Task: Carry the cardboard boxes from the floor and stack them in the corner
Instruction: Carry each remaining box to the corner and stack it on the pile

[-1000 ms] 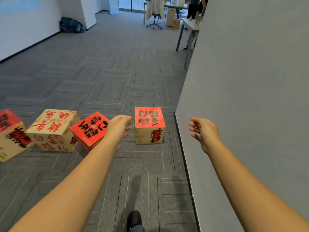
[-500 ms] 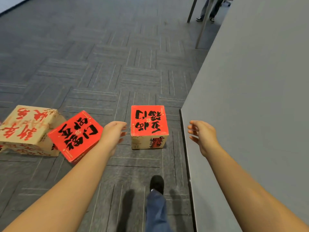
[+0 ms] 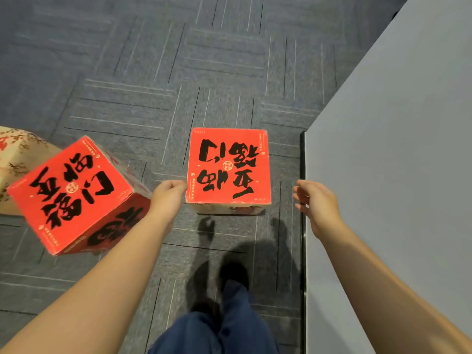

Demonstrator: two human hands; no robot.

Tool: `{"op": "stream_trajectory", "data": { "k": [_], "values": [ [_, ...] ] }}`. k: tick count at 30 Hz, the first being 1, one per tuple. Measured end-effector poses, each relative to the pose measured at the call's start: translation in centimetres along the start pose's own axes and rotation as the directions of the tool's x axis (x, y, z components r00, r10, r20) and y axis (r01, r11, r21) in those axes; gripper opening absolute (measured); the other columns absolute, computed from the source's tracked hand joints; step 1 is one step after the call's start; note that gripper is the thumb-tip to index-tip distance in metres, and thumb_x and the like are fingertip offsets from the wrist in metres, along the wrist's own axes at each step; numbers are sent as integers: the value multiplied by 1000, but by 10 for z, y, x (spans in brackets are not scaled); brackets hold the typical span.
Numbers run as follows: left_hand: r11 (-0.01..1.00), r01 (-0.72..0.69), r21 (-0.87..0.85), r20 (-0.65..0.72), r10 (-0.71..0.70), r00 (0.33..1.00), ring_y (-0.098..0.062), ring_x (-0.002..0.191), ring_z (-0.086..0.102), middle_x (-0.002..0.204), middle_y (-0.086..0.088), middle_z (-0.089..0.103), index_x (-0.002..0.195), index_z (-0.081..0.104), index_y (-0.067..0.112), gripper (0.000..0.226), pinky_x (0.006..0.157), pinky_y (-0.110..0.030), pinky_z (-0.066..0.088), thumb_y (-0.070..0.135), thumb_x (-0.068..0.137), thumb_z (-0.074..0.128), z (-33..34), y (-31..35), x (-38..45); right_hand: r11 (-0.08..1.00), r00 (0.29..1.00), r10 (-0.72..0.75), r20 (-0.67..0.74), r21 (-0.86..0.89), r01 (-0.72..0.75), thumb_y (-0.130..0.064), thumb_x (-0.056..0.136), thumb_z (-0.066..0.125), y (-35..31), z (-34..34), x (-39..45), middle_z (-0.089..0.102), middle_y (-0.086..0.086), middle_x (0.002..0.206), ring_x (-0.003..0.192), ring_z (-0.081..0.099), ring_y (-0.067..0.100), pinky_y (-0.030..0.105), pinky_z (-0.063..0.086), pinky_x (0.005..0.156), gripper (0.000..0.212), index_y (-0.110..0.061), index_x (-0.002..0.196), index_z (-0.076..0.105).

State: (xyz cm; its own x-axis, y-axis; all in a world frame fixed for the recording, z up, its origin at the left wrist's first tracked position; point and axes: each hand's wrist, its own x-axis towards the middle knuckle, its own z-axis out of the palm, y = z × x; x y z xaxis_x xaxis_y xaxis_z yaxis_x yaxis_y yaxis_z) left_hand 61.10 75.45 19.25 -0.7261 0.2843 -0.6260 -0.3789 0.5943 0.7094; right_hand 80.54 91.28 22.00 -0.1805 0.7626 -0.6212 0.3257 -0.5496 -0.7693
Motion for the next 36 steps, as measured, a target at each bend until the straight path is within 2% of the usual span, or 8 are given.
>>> {"op": "stream_trajectory", "data": {
  "k": [4,7,9,11,13,19,24,36],
  "values": [
    [1000,-9,-26,-57,8,998,-16,100,48,102,-3,55,97,60,14,11,87,-27,35,12,93,49,24,-56,60,999,999,17,-30,-28,-18,-14,91,53,69,14,73,57,-2,79,82,54,15,27,41,74,16,-18,77,60],
    [999,-27,-36,-83,24,996,-22,123,47,130,-9,52,130,49,4,37,102,-32,34,12,94,49,44,-98,112,998,998,-18,-63,-61,14,-12,92,51,121,28,127,61,3,107,107,54,20,30,40,86,22,-10,111,62],
    [999,-37,-35,-66,35,997,-19,123,46,133,-7,50,136,42,5,44,105,-33,33,14,94,49,56,-124,146,995,997,-36,-65,-97,30,-11,93,50,150,39,158,55,8,129,117,50,19,27,37,88,36,-7,129,52],
    [997,-42,-61,-29,40,999,-15,104,55,119,-4,57,132,46,6,39,90,-28,42,15,94,49,67,-146,177,995,998,-37,-50,-97,32,-11,93,49,174,49,182,49,9,138,102,51,14,22,37,78,43,-7,136,45],
    [992,-49,-120,0,49,999,-10,83,56,105,-5,60,125,50,7,32,70,-22,42,15,95,48,78,-164,199,997,1000,-23,-15,-73,22,-13,94,48,196,57,202,52,8,134,91,50,10,19,35,63,45,-8,138,42],
    [953,-10,-302,47,25,999,-7,76,50,90,9,58,110,47,29,17,68,-27,34,20,96,47,90,-184,214,996,999,-8,49,90,3,-18,94,48,219,73,217,57,-9,84,73,51,6,25,39,61,19,-24,112,50],
    [937,6,-349,75,21,997,-12,76,52,87,5,59,103,50,26,12,69,-30,39,17,96,46,78,-168,184,993,999,-19,26,116,16,-17,93,50,197,70,190,56,-7,76,64,49,7,24,37,59,13,-23,82,53],
    [897,-134,-421,-46,127,991,-10,77,53,87,10,60,109,49,31,20,85,-43,40,18,94,50,-42,21,-17,986,996,-84,1,144,83,-20,92,50,-13,37,-24,53,-8,69,59,46,7,24,34,57,8,-25,87,54]
  ]
}}
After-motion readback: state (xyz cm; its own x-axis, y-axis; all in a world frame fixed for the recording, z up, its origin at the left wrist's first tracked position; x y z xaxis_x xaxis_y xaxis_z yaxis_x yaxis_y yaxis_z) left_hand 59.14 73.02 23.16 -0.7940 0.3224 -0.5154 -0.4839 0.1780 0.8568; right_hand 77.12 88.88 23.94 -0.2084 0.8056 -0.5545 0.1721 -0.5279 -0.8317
